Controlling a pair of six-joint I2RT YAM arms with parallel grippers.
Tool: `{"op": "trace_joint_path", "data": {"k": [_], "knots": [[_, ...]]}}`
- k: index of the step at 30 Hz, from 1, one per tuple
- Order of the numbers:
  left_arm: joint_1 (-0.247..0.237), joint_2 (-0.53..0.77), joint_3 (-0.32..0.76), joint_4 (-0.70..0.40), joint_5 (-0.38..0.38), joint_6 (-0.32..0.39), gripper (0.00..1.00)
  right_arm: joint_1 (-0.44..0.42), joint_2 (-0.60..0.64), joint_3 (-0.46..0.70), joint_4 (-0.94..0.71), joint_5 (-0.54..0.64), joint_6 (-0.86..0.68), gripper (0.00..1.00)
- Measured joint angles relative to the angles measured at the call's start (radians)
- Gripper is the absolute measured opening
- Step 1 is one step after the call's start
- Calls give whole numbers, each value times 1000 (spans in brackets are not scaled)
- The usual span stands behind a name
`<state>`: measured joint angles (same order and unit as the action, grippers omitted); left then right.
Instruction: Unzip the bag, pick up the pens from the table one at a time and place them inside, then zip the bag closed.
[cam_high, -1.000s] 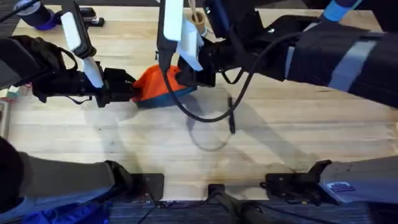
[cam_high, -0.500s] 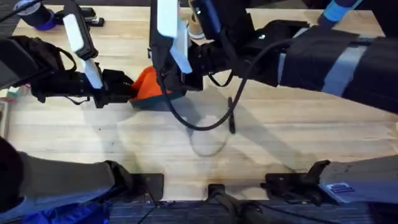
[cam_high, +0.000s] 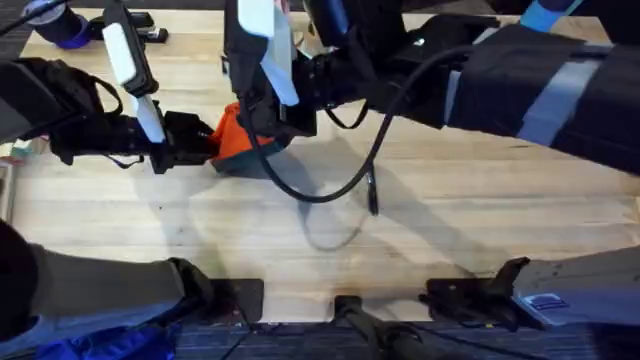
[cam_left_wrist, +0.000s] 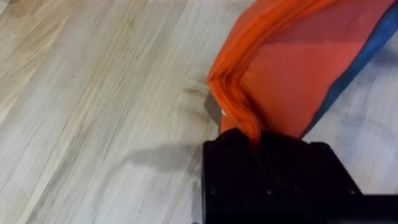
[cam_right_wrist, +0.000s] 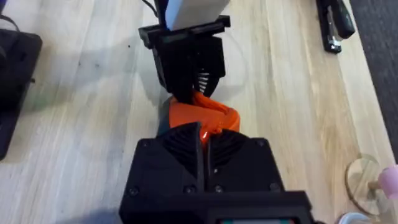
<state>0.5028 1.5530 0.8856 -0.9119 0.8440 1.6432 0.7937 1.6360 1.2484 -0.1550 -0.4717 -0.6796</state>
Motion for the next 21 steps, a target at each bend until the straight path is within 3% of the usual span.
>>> {"op": "trace_joint_path", "data": {"k": [2,6,7,8,13,21], "knots": [[0,0,0,0,0,0,44,0,0,1,-13,2,5,71],[-3,0,0,-1,11,0,44,-1,0,6,-26,26,3,630],[-4,0,0,-3,25,0,44,-1,0,15,-33,41,3,789],[-35,0,0,-22,83,0,44,-10,0,44,-108,111,0,994],[-33,0,0,-19,87,-1,44,-26,0,44,-201,210,0,995],[-33,0,0,-19,87,-1,44,-34,-17,44,-212,345,19,995]]}}
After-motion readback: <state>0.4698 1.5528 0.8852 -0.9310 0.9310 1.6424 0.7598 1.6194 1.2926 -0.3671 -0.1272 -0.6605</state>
